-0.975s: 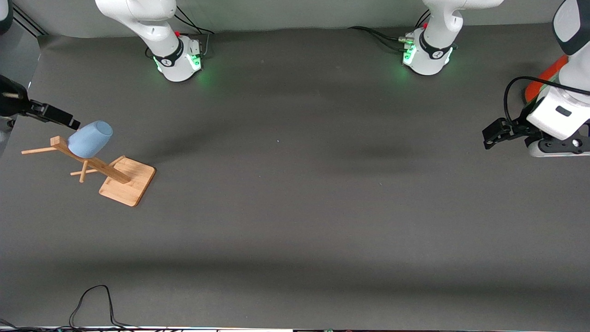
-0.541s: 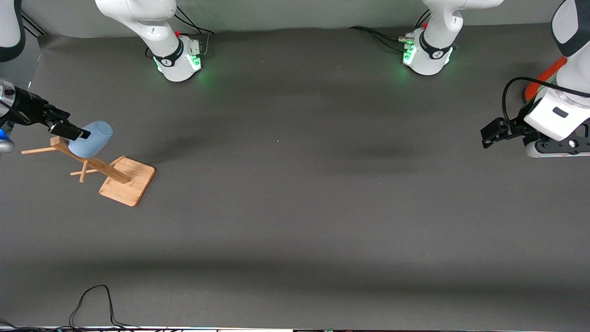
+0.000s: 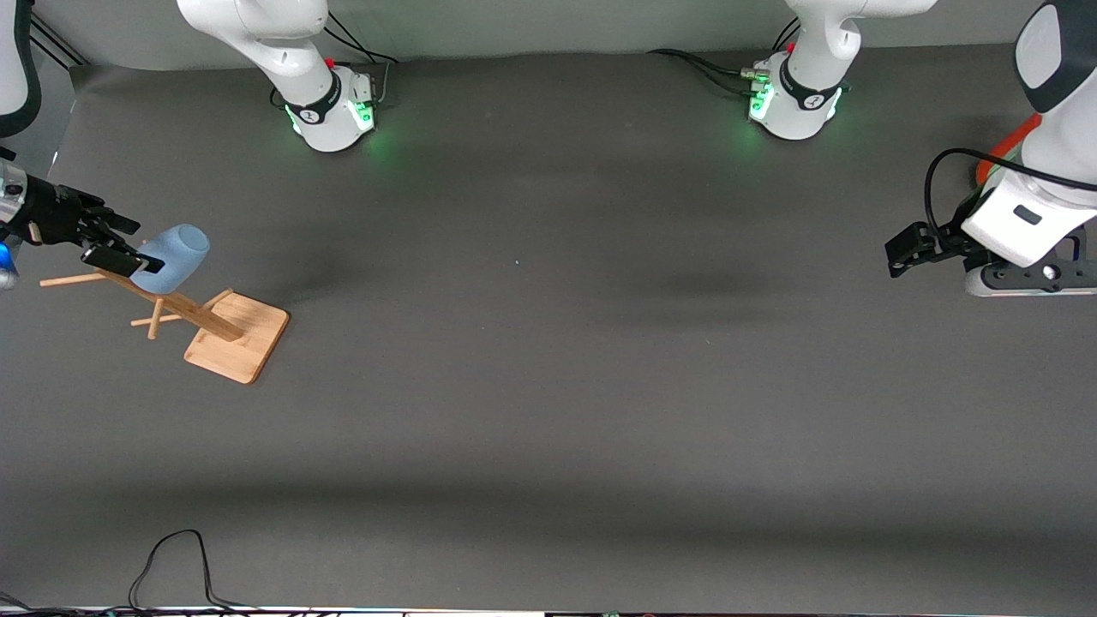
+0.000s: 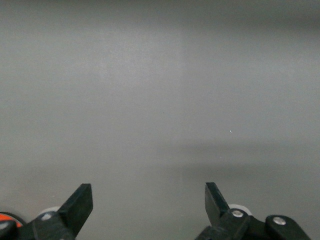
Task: Rotate and upright cup with both arms
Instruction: 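Grasp the blue cup with the right gripper and lift it off the peg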
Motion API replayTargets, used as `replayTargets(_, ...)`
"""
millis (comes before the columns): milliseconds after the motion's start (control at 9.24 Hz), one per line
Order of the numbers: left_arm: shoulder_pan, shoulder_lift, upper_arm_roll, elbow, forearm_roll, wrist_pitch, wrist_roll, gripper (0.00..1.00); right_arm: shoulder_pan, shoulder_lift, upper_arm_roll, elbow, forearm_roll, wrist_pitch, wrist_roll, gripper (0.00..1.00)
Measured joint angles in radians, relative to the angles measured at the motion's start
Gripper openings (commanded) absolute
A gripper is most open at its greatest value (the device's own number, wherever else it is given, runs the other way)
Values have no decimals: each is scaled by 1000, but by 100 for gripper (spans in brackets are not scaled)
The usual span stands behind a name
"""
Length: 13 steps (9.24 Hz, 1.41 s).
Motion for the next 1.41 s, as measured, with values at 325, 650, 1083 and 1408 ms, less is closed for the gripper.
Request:
replayTargets(325,0,5,0,0,0,0,0,100,0,16,-8,-43,26,31,0,100)
replayTargets(650,-3,10,0,1,0,3,0,100,0,27,-22,-51,35,32,-1,68)
replayTargets(1083,-17,13,-1,1,0,3,-1,100,0,26,-36,-41,43,24,-5,57)
replayTargets(1408,-17,14,-1,2,0,3,-1,100,2,19,9,62,71,-93,107,57)
